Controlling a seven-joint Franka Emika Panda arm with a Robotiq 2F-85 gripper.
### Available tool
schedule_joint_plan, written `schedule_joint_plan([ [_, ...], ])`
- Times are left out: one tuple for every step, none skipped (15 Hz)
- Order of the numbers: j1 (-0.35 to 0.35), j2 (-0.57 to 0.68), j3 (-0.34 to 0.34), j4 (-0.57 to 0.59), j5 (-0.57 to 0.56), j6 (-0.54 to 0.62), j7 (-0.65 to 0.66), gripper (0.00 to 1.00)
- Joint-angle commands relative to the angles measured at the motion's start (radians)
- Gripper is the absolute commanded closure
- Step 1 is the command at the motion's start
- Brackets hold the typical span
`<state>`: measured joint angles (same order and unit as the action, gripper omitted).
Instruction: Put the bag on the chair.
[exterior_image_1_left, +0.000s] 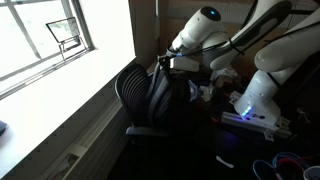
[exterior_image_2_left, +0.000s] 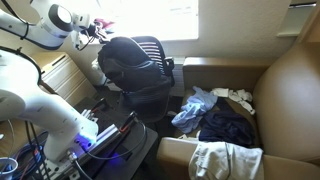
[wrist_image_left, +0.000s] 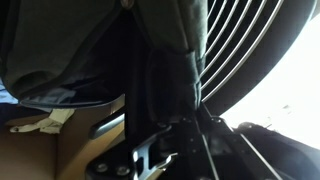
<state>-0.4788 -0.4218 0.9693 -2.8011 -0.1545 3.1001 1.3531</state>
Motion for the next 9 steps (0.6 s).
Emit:
schedule_joint_plan([
  [0.000,0.000,0.000,0.000,0.000,-0.001,0.000,0.92],
  [0.000,0.000,0.001,0.000,0.000,-0.001,0.000,0.98],
  [-0.045,-0.024,0.045,0.000,-0.002,0.049,0.038,0.98],
  [-0.090,-0.036,0.092,0.001,0.014,0.113,0.098,0.98],
  [-0.115,-0.035,0.126,0.002,0.029,0.150,0.137,0.98],
  [-0.155,-0.033,0.180,0.011,0.042,0.189,0.185,0.98],
  [-0.195,-0.040,0.236,0.021,0.060,0.223,0.232,0.98],
  [-0.248,-0.049,0.310,0.039,0.083,0.253,0.278,0.98],
  [-0.297,-0.059,0.381,0.055,0.112,0.281,0.322,0.98],
])
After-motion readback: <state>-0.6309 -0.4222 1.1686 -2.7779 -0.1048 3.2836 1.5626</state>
